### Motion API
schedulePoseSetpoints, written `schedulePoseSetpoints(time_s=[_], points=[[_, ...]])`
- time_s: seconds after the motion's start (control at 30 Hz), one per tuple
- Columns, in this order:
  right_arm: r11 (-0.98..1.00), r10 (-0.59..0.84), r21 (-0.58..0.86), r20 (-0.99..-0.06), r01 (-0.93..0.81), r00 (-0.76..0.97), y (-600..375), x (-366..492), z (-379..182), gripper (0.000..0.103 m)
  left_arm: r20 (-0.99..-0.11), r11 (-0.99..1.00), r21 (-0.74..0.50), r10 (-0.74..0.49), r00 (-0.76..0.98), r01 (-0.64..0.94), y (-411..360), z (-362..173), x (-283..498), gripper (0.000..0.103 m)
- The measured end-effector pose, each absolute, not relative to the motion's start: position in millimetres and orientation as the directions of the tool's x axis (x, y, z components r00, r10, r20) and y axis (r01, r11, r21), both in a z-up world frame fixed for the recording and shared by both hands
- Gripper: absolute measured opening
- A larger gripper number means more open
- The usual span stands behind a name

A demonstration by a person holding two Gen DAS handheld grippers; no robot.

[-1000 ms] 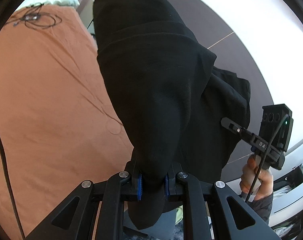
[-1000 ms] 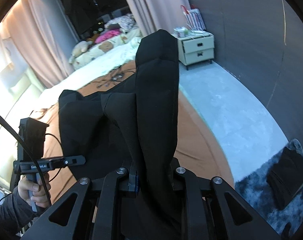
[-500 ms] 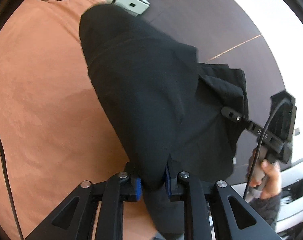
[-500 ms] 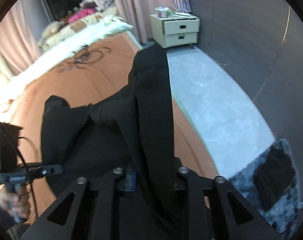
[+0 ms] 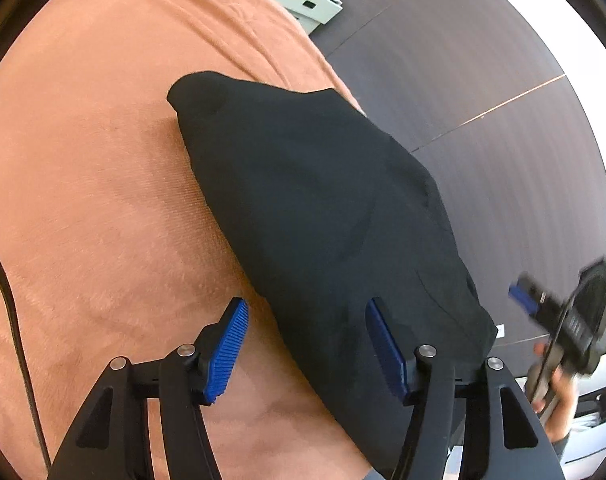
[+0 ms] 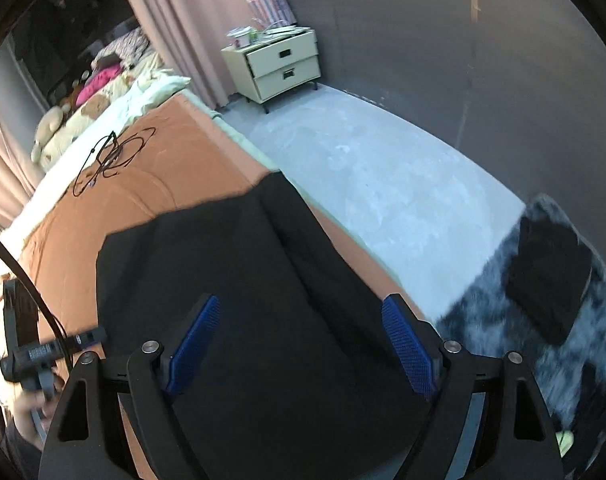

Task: Fold large clothes
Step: 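Lower the folded bundle onto the bed and open both grippers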

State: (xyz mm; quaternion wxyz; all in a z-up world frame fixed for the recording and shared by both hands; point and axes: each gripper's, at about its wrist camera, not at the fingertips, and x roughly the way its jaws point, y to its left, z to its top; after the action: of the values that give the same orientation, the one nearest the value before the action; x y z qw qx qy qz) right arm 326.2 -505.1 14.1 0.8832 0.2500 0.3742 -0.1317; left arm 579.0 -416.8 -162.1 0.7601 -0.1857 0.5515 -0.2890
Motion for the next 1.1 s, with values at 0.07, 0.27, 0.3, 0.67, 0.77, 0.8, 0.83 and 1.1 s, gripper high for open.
schedulePoseSetpoints(time_s=[0.07, 0.27, 0.3, 0.67, 0.77, 0.8, 0.83, 1.1], points=[[0.811, -0.041, 0.383, -0.717, 0.443, 0.695, -513, 292, 3, 0.082, -0.731, 0.762, -0.599, -0.646, 0.222, 0.245, -417, -161, 569, 0.063], [0.698, 0.028, 0.536, -0.684, 0.476, 0.729, -521, 246, -31, 0.082, -0.746, 0.762, -0.592, -0.641, 0.181, 0.261, -442, -162, 560, 0.063], [0.685, 0.035, 0.553, -0.675, 0.474, 0.737, -523, 238, -35, 0.082, -0.748, 0.762, -0.593, -0.641, 0.172, 0.26, -442, -163, 558, 0.063], [0.493, 0.181, 0.766, -0.555, 0.413, 0.812, -549, 222, -94, 0.052, -0.769, 0.771, -0.575, -0.624, 0.142, 0.276, -487, -175, 537, 0.035], [0.497, 0.173, 0.76, -0.561, 0.419, 0.81, -563, 227, -94, 0.042, -0.768, 0.77, -0.58, -0.625, 0.137, 0.266, -493, -179, 543, 0.025], [0.499, 0.172, 0.758, -0.562, 0.421, 0.809, -566, 226, -93, 0.042, -0.767, 0.769, -0.583, -0.627, 0.134, 0.263, -494, -179, 544, 0.024], [0.501, 0.17, 0.756, -0.563, 0.421, 0.809, -570, 226, -90, 0.041, -0.768, 0.769, -0.582, -0.626, 0.132, 0.265, -493, -178, 547, 0.023], [0.503, 0.139, 0.75, -0.56, 0.429, 0.817, -610, 218, -87, 0.041, -0.805, 0.807, -0.512, -0.571, 0.164, 0.295, -514, -163, 551, 0.023]])
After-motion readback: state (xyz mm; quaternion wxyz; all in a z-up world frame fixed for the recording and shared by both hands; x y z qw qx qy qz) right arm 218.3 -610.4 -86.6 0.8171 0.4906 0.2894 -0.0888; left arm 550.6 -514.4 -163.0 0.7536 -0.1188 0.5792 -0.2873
